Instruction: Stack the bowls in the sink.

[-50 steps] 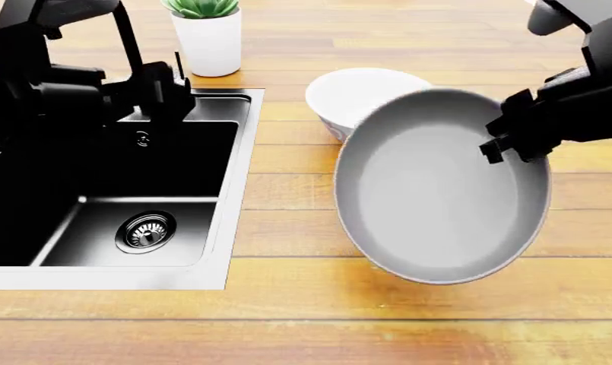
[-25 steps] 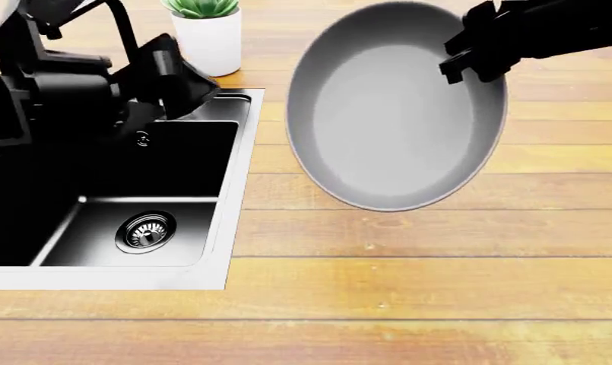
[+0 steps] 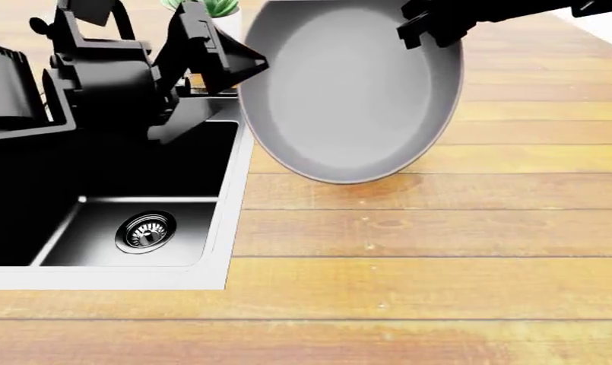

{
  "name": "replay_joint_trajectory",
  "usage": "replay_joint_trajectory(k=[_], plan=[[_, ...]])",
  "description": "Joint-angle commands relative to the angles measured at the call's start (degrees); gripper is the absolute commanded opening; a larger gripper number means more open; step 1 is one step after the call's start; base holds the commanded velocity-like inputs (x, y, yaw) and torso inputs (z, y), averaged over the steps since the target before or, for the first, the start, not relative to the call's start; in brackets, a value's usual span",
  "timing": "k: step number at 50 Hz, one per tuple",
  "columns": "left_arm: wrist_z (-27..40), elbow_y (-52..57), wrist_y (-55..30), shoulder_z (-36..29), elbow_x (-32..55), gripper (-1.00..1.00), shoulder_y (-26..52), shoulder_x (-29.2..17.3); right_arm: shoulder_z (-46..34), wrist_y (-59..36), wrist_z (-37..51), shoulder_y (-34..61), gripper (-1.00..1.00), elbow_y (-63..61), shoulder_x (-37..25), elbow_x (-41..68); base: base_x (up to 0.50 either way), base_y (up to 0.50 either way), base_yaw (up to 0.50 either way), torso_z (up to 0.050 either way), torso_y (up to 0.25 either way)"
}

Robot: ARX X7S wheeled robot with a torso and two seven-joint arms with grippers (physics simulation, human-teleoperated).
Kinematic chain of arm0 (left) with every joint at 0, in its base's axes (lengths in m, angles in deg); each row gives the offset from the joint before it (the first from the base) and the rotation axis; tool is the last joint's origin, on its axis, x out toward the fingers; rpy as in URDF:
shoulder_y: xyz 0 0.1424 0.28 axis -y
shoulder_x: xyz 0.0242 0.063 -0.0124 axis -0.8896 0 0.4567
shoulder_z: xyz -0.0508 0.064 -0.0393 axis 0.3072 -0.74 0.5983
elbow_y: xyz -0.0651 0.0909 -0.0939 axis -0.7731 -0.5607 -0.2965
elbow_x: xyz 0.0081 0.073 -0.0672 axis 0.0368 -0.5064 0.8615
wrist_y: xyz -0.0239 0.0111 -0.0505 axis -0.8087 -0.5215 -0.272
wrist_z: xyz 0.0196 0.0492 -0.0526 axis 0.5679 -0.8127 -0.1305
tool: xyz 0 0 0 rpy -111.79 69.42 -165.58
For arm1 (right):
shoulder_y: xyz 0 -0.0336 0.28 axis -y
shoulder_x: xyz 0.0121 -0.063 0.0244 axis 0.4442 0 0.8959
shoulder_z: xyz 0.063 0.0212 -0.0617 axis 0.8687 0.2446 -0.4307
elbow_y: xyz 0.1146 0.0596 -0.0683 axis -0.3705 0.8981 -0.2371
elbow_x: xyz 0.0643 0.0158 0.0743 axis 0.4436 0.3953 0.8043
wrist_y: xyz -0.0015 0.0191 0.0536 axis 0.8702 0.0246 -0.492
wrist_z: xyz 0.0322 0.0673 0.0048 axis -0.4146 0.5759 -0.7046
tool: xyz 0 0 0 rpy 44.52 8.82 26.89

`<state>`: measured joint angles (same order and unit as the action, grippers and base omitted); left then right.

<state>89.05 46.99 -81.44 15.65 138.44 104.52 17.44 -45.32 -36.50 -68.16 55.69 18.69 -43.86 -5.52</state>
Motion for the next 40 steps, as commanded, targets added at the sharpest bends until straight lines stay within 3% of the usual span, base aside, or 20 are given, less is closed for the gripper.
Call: replay_joint_trajectory(k=[1, 15, 16, 30, 31, 40], plan=[[-5.12, -3.21, 0.07, 0.24, -3.94, 1.0, -0.84, 1.74, 1.02, 0.93, -1.16, 1.06, -1.0, 0.05, 1.02, -0.22, 0.0, 0.0, 0.0, 0.0, 0.0], [-11.63, -6.79, -1.21, -0.88, -10.84, 1.0, -2.25, 2.07, 1.57, 1.45, -1.36, 1.11, -1.0, -0.47, 1.47, -0.11, 0.0, 0.0, 0.0, 0.0, 0.0], [-11.64, -6.6, -1.36, -1.11, -11.22, -1.0, -2.16, 2.11, 1.59, 1.52, -1.31, 1.06, -1.0, -0.38, 1.56, -0.13, 0.0, 0.0, 0.0, 0.0, 0.0], [-12.07, -6.39, -1.33, -1.92, -13.1, -1.0, -1.49, 1.86, 1.68, 1.89, -1.5, 0.4, -1.0, 0.42, 1.92, -0.31, 0.0, 0.0, 0.0, 0.0, 0.001], [-12.12, -6.4, -1.27, -1.9, -13.2, -1.0, -1.42, 1.8, 1.67, 2.03, -1.26, 0.4, 1.0, 0.75, 2.05, -0.51, 0.0, 0.0, 0.0, 0.0, 0.0], [-12.23, -6.34, -0.53, -1.76, -13.82, -1.0, -1.05, 1.5, 1.84, 1.36, -0.88, 0.43, 1.0, -0.21, 1.36, -0.1, 0.0, 0.0, 0.0, 0.0, 0.0]])
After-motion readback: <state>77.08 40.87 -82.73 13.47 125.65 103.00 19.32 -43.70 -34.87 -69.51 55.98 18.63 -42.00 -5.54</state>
